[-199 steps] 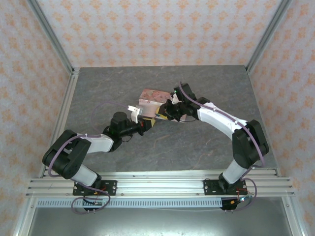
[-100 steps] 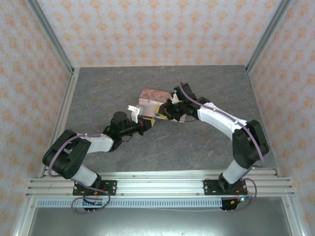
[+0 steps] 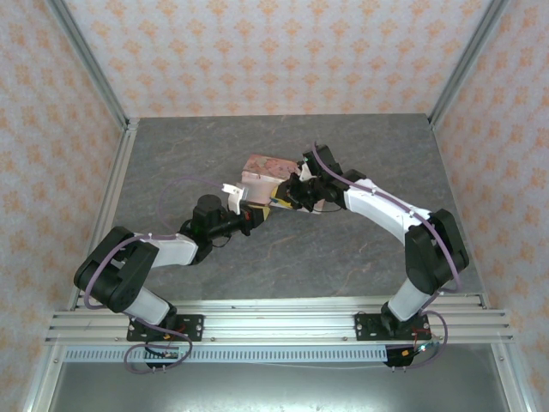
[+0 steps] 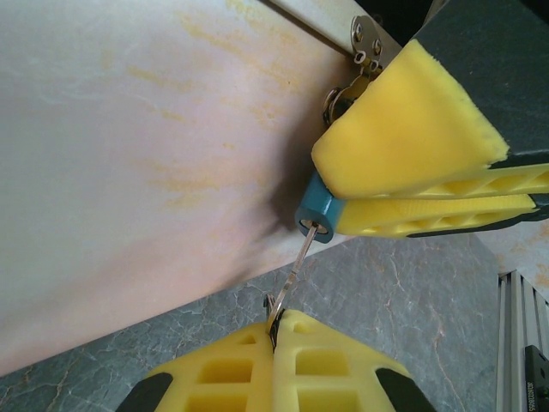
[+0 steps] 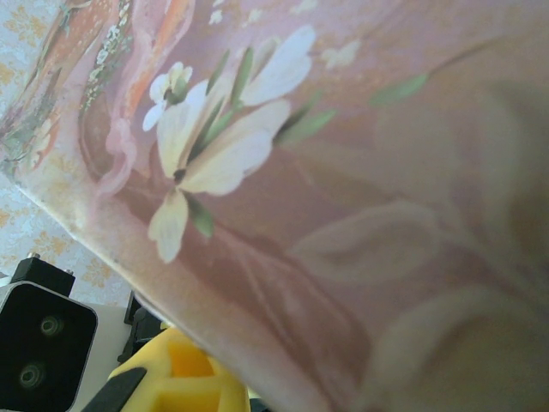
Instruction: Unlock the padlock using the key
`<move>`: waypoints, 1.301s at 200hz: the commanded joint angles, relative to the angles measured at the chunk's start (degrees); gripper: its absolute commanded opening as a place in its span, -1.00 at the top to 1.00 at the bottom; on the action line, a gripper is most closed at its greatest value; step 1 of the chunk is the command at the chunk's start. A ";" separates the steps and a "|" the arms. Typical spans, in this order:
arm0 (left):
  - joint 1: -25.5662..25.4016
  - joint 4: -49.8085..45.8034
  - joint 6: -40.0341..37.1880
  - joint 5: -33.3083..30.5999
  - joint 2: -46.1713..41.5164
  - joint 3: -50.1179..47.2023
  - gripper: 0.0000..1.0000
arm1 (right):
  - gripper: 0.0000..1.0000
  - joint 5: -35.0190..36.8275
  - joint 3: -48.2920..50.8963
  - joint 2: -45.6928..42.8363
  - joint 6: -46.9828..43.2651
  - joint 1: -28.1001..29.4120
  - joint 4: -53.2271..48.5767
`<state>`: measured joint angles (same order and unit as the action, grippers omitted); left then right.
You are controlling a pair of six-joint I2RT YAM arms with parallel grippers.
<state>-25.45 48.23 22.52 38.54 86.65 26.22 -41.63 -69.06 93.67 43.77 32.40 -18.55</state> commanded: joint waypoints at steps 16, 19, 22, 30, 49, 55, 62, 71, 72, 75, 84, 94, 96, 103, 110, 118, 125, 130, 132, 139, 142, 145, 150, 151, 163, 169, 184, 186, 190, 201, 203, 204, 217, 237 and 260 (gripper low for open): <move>0.32 0.73 -1.16 -0.45 -0.04 0.76 1.00 | 1.00 -1.80 -0.03 -2.80 0.08 -0.23 4.17; 0.32 0.79 -1.17 -0.34 0.01 0.76 1.00 | 1.00 -1.89 -0.03 -2.79 0.09 -0.23 4.14; 0.32 0.86 -1.09 -0.25 0.04 0.83 1.00 | 1.00 -1.91 -0.03 -2.87 0.09 -0.23 4.13; 0.32 0.90 -1.02 -0.07 0.09 0.85 1.00 | 1.00 -2.04 -0.03 -2.83 0.09 -0.23 4.13; 0.32 0.52 -1.08 0.38 -0.06 1.24 1.00 | 1.00 -2.35 -0.03 -2.52 -0.09 -0.23 4.02; 0.32 0.21 -1.08 0.50 0.01 1.45 1.00 | 1.00 -2.45 0.06 -2.48 -0.06 -0.23 4.06; 0.32 -0.01 -1.16 0.72 -0.01 1.65 1.00 | 1.00 -2.46 0.15 -2.44 -0.15 -0.22 4.00; 0.32 -0.27 -1.17 0.91 0.07 1.88 1.00 | 1.00 -2.45 0.32 -2.35 -0.17 -0.23 4.11; 0.32 -0.30 -1.17 0.91 0.08 1.90 1.00 | 1.00 -2.47 0.36 -2.35 -0.17 -0.23 4.12; 0.32 -0.32 -1.17 0.99 0.05 1.98 1.00 | 1.00 -2.41 0.40 -2.28 -0.17 -0.23 4.13; 0.32 -0.62 -1.17 1.17 0.08 2.16 1.00 | 1.00 -2.42 0.41 -2.26 -0.26 -0.23 4.13; 0.32 -1.31 -1.25 1.18 0.18 2.55 1.00 | 1.00 -2.54 0.50 -2.26 -0.26 -0.23 4.09; 0.32 -1.47 -1.28 1.18 0.23 2.60 1.00 | 1.00 -2.53 0.50 -2.26 -0.26 -0.23 4.12; 0.32 -1.88 -1.36 1.09 0.33 2.78 1.00 | 1.00 -2.64 0.49 -2.26 -0.26 -0.23 4.13; 0.32 -2.20 -1.38 0.96 0.47 2.87 1.00 | 1.00 -2.70 0.42 -2.26 -0.18 -0.23 4.16; 0.32 -2.27 -1.35 0.92 0.66 2.90 1.00 | 1.00 -2.69 0.41 -2.43 -0.17 -0.24 4.30; 0.32 -1.98 -1.14 0.92 0.86 2.96 1.00 | 1.00 -2.63 0.41 -2.44 -0.22 -0.23 4.26; 0.32 -1.71 -0.96 1.07 1.02 3.01 1.00 | 1.00 -2.65 0.34 -2.44 -0.33 -0.23 4.14; 0.32 -1.62 -0.87 1.15 1.01 3.04 1.00 | 1.00 -2.56 0.33 -2.44 -0.34 -0.23 4.07; 0.32 -1.41 -0.60 1.35 1.20 3.20 1.00 | 1.00 -2.44 0.33 -2.36 -0.58 -0.23 3.83; 0.32 -1.34 -0.51 1.44 1.23 3.34 1.00 | 1.00 -2.43 0.25 -2.25 -0.75 -0.23 3.68; 0.32 -1.30 -0.40 1.64 1.23 3.44 1.00 | 1.00 -2.41 0.17 -2.22 -0.98 -0.23 3.49; 0.32 -1.21 -0.22 1.83 1.24 3.56 1.00 | 1.00 -2.34 0.09 -2.17 -1.32 -0.23 3.08; 0.32 -1.21 -0.21 1.90 1.24 3.62 1.00 | 1.00 -2.33 0.07 -2.13 -1.41 -0.23 2.95; 0.32 -1.24 -0.16 2.30 1.15 4.00 1.00 | 1.00 -1.95 -0.12 -2.00 -2.23 -0.23 1.98; 0.32 -1.34 -0.08 2.69 1.05 4.22 1.00 | 1.00 -1.76 -0.11 -2.00 -2.54 -0.23 1.68; 0.32 -1.22 0.22 3.73 0.81 4.50 1.00 | 1.00 -1.11 -0.33 -1.91 -3.50 -0.23 0.79; 0.32 -1.21 0.28 3.84 0.76 4.53 1.00 | 1.00 -1.03 -0.36 -1.82 -3.69 -0.23 0.64; 0.32 -1.21 0.37 4.08 0.65 4.55 1.00 | 1.00 -0.82 -0.46 -1.77 -4.03 -0.23 0.32; 0.32 -1.14 0.57 4.62 0.32 4.63 1.00 | 1.00 -0.19 -0.64 -1.56 -5.01 -0.23 -0.55; 0.32 -1.15 0.59 4.79 0.26 4.63 1.00 | 1.00 -0.20 -0.64 -1.47 -5.12 -0.23 -0.60; 0.32 -1.13 0.59 4.83 0.27 4.63 1.00 | 1.00 -0.16 -0.64 -1.47 -5.20 -0.19 -0.69; 0.32 -1.75 0.52 5.29 -0.04 4.87 1.00 | 1.00 -0.09 -0.40 -1.13 -5.53 -0.23 -0.75; 0.33 -2.80 0.19 5.66 0.38 5.59 1.00 | 1.00 -1.23 0.30 -0.55 -5.23 -0.23 0.31; 0.32 -1.91 0.85 6.34 2.24 6.38 1.00 | 1.00 -2.40 1.11 -0.50 -4.50 -0.23 2.13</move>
<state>-25.36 43.90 22.63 42.15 87.66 29.82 -41.67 -68.66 93.69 40.40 32.12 -19.75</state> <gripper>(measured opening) 0.048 0.158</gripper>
